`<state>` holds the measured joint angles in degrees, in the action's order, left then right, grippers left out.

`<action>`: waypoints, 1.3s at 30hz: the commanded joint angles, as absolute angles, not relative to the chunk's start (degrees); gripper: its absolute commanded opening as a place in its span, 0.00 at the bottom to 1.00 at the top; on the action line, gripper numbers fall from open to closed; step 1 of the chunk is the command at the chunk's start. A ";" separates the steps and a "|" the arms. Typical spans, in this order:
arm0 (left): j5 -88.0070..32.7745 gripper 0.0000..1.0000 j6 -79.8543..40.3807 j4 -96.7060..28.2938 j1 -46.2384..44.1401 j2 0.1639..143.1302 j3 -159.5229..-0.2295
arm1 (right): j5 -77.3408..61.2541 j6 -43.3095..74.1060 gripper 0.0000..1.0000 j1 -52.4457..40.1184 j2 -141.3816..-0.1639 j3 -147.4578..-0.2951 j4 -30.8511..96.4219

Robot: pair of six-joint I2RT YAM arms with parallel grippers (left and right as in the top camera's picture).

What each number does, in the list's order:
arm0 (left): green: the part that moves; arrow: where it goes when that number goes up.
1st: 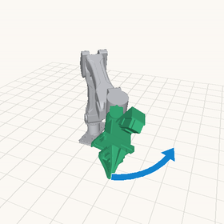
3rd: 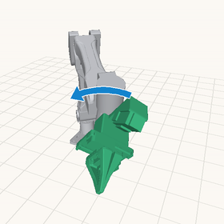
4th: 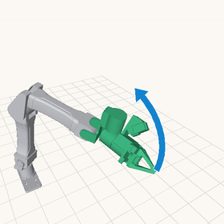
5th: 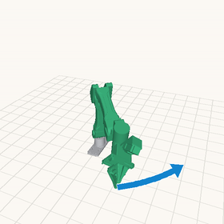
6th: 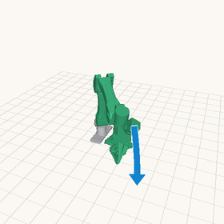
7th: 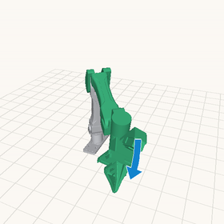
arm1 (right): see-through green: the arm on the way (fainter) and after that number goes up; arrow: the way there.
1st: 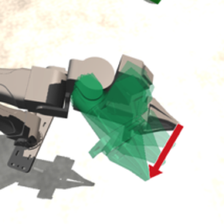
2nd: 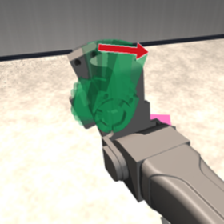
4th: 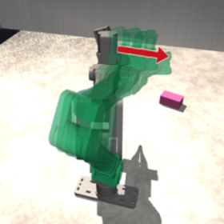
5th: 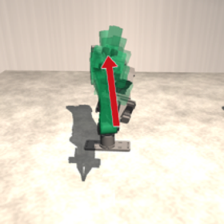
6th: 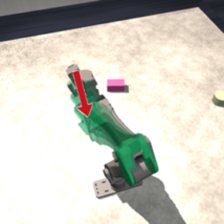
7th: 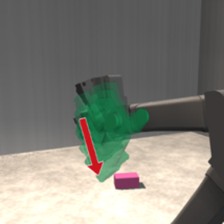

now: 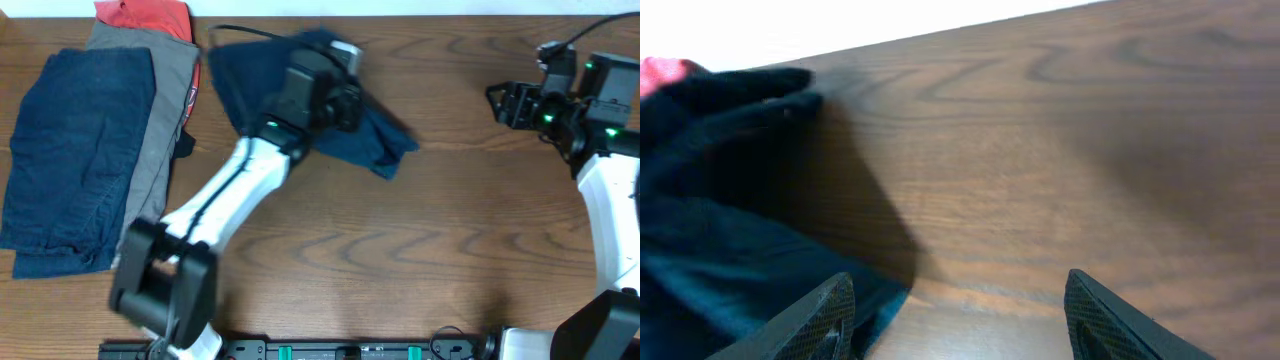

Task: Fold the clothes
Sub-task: 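Pull the navy shorts off the stack toward the table center with left gripper, then grasp the shorts edge with the right gripper and lift it up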

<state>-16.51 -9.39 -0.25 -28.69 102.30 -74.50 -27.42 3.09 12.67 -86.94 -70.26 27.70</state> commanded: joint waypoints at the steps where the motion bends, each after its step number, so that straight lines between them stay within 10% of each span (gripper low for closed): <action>1: -18.44 0.07 -10.94 2.00 -32.27 105.91 -75.02 | -29.41 2.35 0.66 14.04 -85.54 -71.35 29.45; 5: -18.41 0.10 -10.85 2.52 -34.59 108.55 -75.02 | -29.41 -1.43 0.67 13.74 -85.54 -71.35 31.83; 13: -18.44 0.50 -10.94 1.32 -32.40 107.94 -75.02 | -29.39 -5.85 0.73 12.40 -86.08 -71.33 32.80; 39: -18.83 0.52 -8.62 -20.73 -21.65 96.55 -75.02 | -28.27 -14.55 0.73 -0.58 -105.82 -71.33 22.98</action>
